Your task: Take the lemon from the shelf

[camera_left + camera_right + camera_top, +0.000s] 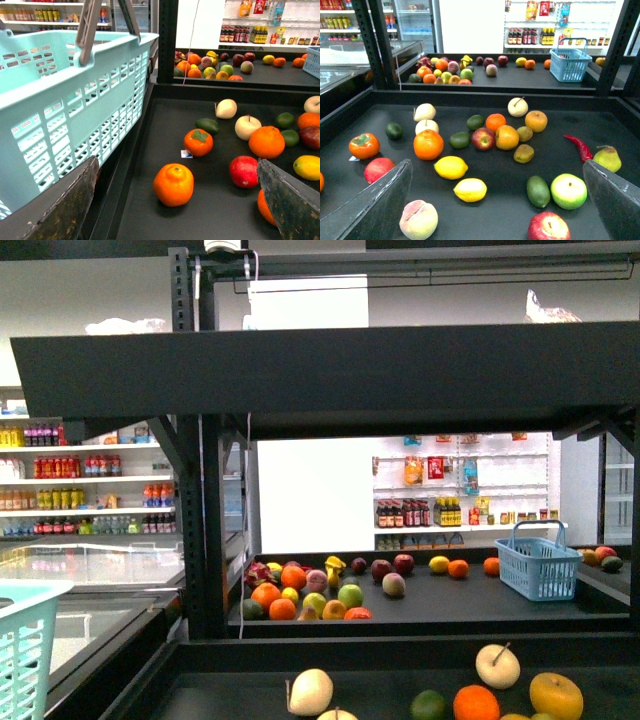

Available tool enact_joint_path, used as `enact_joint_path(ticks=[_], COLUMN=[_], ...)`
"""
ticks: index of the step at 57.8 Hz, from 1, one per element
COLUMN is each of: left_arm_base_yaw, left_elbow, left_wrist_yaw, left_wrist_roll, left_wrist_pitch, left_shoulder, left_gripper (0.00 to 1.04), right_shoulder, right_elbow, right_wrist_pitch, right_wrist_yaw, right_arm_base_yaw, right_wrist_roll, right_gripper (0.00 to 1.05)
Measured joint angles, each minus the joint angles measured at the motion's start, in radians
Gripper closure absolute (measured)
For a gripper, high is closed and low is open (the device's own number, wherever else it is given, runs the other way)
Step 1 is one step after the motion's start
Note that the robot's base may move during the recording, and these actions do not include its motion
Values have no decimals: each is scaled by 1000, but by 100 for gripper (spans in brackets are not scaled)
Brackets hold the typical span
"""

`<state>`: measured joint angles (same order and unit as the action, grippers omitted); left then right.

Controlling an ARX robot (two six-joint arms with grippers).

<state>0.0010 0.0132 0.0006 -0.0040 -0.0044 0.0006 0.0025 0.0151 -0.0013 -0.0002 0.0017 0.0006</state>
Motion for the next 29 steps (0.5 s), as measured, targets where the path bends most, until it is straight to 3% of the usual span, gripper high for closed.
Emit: enact_joint_path(ticks=[29], left_arm_base_yaw=[0], left_elbow=[0], left_wrist_yaw=[0], left_wrist_roll=[0], left_wrist_pitch=[0], left_shoulder=[0], left_gripper=[8], right_shoulder=[0], right_elbow=[0], right_wrist_pitch=[0], right_wrist_yaw=[0], right_arm_base_yaw=[0], right_wrist_roll=[0], right_gripper=[2])
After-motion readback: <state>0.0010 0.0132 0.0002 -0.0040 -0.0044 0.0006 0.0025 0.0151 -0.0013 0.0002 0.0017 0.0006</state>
